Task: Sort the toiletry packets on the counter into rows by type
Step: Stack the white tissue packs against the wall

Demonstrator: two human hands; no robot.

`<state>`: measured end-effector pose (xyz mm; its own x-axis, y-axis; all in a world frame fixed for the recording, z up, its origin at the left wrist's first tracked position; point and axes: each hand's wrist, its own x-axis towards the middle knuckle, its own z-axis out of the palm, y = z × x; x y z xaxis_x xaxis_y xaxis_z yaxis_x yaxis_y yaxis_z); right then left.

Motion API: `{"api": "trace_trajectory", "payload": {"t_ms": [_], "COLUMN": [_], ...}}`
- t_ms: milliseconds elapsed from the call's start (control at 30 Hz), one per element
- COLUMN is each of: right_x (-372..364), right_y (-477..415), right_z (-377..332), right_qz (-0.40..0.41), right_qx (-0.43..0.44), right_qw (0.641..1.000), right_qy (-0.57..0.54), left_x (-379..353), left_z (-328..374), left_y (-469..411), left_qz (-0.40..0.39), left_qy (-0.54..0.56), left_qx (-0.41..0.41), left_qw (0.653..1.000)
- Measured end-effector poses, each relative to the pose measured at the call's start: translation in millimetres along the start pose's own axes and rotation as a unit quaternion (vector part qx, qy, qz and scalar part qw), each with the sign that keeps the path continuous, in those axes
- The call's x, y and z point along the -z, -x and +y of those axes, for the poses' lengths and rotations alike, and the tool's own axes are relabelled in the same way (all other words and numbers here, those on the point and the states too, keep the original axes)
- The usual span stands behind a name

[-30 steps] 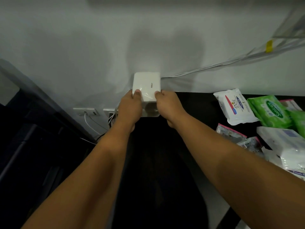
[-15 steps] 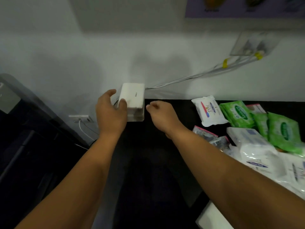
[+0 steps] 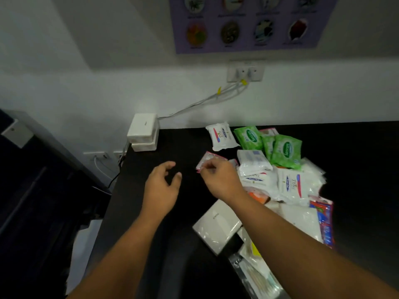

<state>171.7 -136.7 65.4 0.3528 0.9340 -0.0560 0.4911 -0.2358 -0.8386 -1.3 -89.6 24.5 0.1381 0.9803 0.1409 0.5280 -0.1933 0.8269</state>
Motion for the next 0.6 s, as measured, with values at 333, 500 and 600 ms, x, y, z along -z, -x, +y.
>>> {"api": "trace_trajectory", "payload": {"t_ms": [333, 500, 600], "right_x": [17, 14, 14], "right_y": [99, 129, 138], "right_z": [61, 72, 73], "right_qz": [-0.007, -0.077, -0.113], "right_qx": [-0.07, -0.095, -0.111], "right_qw": [0.997, 0.988, 0.985], "right_qy": [0.035, 0.092, 0.075], "left_x": [-37, -47, -49], "left_z": [27, 31, 31], "left_y": [94, 110, 114], "left_qz": [-0.108, -0.169, -0.2], "left_qy": [-0.072, -0.136, -0.151], "left_qx": [0.02, 0.049, 0.074], "left_qw": [0.991, 0.975, 0.965]}}
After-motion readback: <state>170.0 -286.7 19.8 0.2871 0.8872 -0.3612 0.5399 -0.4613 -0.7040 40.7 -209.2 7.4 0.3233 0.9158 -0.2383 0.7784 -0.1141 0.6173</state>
